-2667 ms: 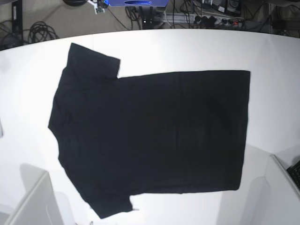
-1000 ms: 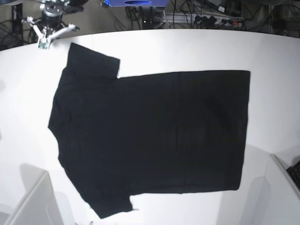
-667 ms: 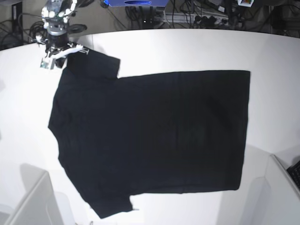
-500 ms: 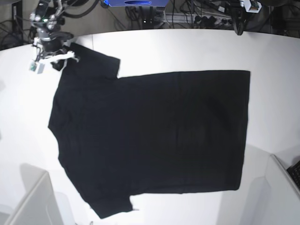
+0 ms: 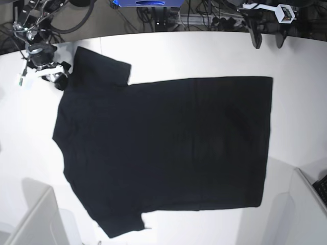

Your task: Fold the T-shirt properly

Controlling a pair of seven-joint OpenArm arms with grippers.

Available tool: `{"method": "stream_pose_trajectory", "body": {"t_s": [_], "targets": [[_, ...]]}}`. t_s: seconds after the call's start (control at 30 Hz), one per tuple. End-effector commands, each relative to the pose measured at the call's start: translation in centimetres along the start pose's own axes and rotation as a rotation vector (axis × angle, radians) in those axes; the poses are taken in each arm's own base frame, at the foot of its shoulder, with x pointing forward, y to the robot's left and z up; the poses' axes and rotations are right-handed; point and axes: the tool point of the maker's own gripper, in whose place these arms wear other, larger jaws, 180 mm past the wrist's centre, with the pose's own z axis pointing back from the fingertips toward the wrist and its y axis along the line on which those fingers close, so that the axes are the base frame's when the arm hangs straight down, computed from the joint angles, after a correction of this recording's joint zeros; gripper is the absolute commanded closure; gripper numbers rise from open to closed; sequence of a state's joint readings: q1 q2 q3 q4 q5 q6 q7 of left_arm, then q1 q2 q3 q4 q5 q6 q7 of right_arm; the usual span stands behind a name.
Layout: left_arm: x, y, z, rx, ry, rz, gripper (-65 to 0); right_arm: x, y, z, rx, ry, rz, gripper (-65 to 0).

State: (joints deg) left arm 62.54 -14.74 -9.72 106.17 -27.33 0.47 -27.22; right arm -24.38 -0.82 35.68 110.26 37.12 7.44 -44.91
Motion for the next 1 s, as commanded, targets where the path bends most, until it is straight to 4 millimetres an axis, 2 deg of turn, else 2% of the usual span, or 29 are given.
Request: {"method": "stream_pose_trajectory", "body": {"t_s": [0.0, 0.1, 0.2, 0.33, 0.47, 0.63, 0.7, 0.97], "targets": [[0.5, 0.0, 0.4, -0.002, -0.02, -0.002, -47.9, 1.1, 0.1, 0.0, 0.009, -0.034, 0.008, -36.8], [0.2, 0.0, 0.4, -0.002, 0.0, -0.001, -49.4, -0.3, -0.8, -1.0, -0.003, 0.008, -0.026, -36.8], [-0.7, 0.0, -0.6, 0.007, 0.052, 0.031, -49.4, -1.6, -1.5, -2.2, -0.012, 0.049, -0.066, -36.8], [-1.7, 2.2, -1.2, 0.086, 0.095, 0.148, -49.4, -2.6, -2.6, -2.9, -0.028, 0.09, -0.072, -36.8], [-0.9, 2.9, -2.1, 0.065, 0.083, 0.219, -49.4, -3.7, -2.9, -2.7, -0.036, 0.121, -0.077, -36.8], [-0.6, 4.0, -3.5, 0.073, 0.11, 0.208, -49.4, -6.7, -0.6, -3.1, 0.023, 0.204, -0.032, -36.8], [-0.5, 4.4, -3.9, 0.082, 0.12, 0.206, -49.4, -7.2, 0.0, -3.2, 0.037, 0.218, -0.026, -36.8], [-0.7, 4.4, -5.9, 0.084, 0.117, 0.224, -49.4, -7.4, 0.1, -3.1, 0.039, 0.224, -0.024, -36.5]]}}
